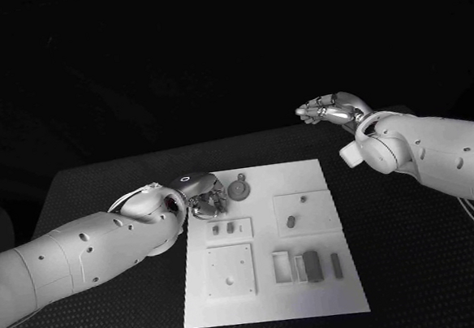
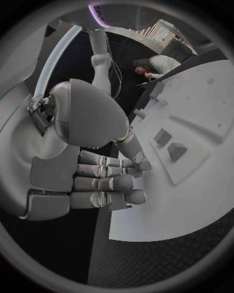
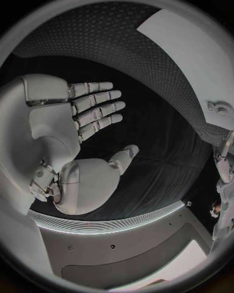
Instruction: Assemble the parts on the task board
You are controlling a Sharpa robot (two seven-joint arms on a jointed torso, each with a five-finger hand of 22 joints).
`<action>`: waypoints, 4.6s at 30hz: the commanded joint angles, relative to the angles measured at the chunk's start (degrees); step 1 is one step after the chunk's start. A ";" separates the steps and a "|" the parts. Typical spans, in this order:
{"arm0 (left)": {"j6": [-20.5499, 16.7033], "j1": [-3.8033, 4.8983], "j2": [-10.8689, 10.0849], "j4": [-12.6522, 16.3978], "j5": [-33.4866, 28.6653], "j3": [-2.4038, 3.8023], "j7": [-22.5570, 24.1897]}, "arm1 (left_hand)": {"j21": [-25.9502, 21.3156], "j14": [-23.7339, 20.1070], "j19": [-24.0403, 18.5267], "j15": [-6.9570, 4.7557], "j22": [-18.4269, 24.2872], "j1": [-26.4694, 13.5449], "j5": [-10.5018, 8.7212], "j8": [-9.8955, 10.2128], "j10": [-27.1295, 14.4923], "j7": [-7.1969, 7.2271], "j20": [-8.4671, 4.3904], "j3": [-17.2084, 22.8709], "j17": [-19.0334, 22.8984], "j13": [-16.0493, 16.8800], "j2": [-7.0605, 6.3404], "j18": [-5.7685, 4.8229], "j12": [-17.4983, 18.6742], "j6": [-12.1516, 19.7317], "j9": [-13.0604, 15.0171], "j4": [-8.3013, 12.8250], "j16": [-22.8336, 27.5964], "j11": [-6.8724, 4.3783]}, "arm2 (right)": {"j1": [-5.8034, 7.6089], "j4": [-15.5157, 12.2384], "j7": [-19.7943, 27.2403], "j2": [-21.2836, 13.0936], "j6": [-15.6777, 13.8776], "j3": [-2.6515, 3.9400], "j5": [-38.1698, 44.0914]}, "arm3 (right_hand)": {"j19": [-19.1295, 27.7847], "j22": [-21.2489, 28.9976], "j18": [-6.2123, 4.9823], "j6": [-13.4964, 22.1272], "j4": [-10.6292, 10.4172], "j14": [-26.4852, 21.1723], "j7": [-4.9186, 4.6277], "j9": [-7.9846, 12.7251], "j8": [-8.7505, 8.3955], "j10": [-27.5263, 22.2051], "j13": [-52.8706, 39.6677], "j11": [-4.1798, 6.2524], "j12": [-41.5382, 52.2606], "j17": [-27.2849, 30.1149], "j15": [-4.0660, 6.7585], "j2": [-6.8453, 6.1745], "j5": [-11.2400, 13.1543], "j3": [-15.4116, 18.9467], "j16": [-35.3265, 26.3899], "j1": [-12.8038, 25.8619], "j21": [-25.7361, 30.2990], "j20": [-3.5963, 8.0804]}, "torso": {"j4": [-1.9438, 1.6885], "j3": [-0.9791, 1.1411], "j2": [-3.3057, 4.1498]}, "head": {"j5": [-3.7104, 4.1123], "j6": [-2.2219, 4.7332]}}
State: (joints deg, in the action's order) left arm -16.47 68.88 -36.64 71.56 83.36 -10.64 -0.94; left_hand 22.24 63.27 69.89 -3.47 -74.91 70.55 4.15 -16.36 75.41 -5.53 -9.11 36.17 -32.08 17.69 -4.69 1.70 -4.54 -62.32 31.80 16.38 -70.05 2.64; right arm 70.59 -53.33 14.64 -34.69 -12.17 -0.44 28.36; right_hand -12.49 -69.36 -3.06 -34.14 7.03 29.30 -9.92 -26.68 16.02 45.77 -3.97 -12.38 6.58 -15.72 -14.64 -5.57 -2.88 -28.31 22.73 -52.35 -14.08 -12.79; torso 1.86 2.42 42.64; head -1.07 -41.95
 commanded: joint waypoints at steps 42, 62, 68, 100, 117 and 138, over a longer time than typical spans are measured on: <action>3.40 0.00 1.45 -0.71 2.33 -1.28 -0.91 | 0.59 -0.03 -0.24 -0.21 -1.46 -0.54 -0.07 -0.17 0.62 -0.01 -0.15 0.27 0.14 0.16 0.22 1.80 0.04 -0.40 0.07 -0.08 -0.19 -0.02 | -0.02 -0.05 0.64 0.12 0.60 0.02 0.35 | -0.33 -0.24 0.37 0.14 0.02 -0.02 -2.69 0.16 0.42 0.46 -0.02 0.13 -0.29 -0.09 -0.03 0.49 0.02 0.39 -0.21 -0.06 0.47 -0.07 | 0.00 0.06 0.00 | 0.27 -0.08; 2.39 -0.17 1.28 -1.08 0.18 -1.99 0.11 | 0.73 -0.75 -1.07 0.35 -1.40 -1.51 -0.32 0.88 -0.89 -0.88 0.20 -0.31 0.37 -0.03 -1.25 1.82 0.75 1.53 -0.39 -0.22 -0.28 0.57 | -0.02 0.03 0.63 0.16 0.58 0.02 0.35 | -0.35 -0.22 0.36 0.15 0.02 -0.02 -2.69 0.20 0.45 0.48 -0.02 0.12 -0.33 -0.11 -0.04 0.50 0.02 0.40 -0.23 -0.04 0.55 -0.08 | -0.02 0.06 -0.01 | 0.36 0.12; 0.73 -0.17 1.18 -1.10 -0.75 -1.98 0.36 | 0.72 -0.93 -1.39 0.57 -1.29 -1.91 -0.30 3.37 -1.50 -2.30 0.45 -0.71 0.61 -0.02 -2.71 1.98 0.78 6.85 -1.23 -0.30 -0.44 0.81 | -0.02 0.02 0.62 0.14 0.77 0.02 0.35 | -0.35 -0.20 0.36 0.15 0.02 -0.02 -2.69 0.21 0.46 0.48 -0.02 0.12 -0.33 -0.11 -0.04 0.50 0.02 0.40 -0.23 -0.05 0.57 -0.08 | 0.01 0.04 -0.02 | 0.33 0.12; -0.94 -0.16 -0.39 -1.49 -0.75 -1.91 -1.01 | 0.57 -1.08 -1.41 1.20 -1.26 -2.25 -0.24 4.81 -3.70 -3.22 1.14 -1.49 1.06 -0.19 -4.65 2.69 0.59 12.02 -1.85 -0.56 -0.72 1.47 | -0.09 -0.09 0.37 -0.29 0.58 0.01 1.39 | -0.57 -1.04 0.30 0.15 0.42 0.19 -2.75 0.33 0.60 0.58 -0.03 0.07 -0.41 -0.21 -0.37 0.52 0.02 0.27 -0.19 -0.53 0.65 -0.01 | -0.02 0.00 -0.01 | 0.58 0.33; -5.80 0.47 -4.06 -3.60 -34.16 1.92 3.72 | -5.86 -6.86 -8.12 2.69 1.72 -3.99 -0.63 2.41 -4.87 -4.09 2.94 -0.85 5.24 0.19 -4.31 0.89 0.57 10.02 -0.94 -1.95 7.41 2.64 | -1.22 -4.79 -2.23 -3.37 0.95 -0.01 19.06 | -13.26 -1.30 -4.40 -4.61 9.59 9.87 -2.58 0.03 3.78 8.40 -1.14 0.84 2.92 -2.98 1.91 2.03 -0.01 -2.66 4.39 -9.55 -1.15 1.07 | 0.03 0.05 -0.08 | 1.37 0.94; -1.87 2.61 -9.11 2.31 -58.51 2.11 12.62 | -15.23 -8.39 -11.25 5.74 8.54 -6.04 -0.62 1.34 -6.97 -4.22 5.65 -3.12 10.05 0.28 -3.08 -0.21 0.54 10.98 -0.75 -1.76 21.35 3.72 | -5.00 -22.38 -14.68 -9.97 3.22 -1.84 65.04 | -34.21 -0.38 -11.41 -14.16 9.49 29.47 0.30 -0.77 6.76 21.28 -4.56 6.22 6.66 -10.32 11.08 0.53 0.01 -1.94 10.95 -12.91 -5.69 2.19 | 0.10 0.02 -0.18 | 1.94 1.53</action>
State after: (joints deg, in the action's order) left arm -19.30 71.44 -45.76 73.43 29.15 -8.57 8.99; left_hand 7.36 54.84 58.57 2.05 -66.44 65.01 3.81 -14.71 68.78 -9.60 -3.87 33.39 -22.07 18.03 -7.74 2.26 -3.94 -51.67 31.01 14.72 -48.90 6.25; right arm 65.75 -74.93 3.40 -44.54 -10.25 -2.24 81.49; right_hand -46.05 -69.62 -13.42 -48.01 16.44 58.14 -9.63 -27.54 22.99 66.69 -8.46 -6.22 13.24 -25.80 -3.87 -4.45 -2.88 -30.60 33.50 -65.41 -19.58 -10.65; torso 1.92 2.43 42.47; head 0.96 -40.50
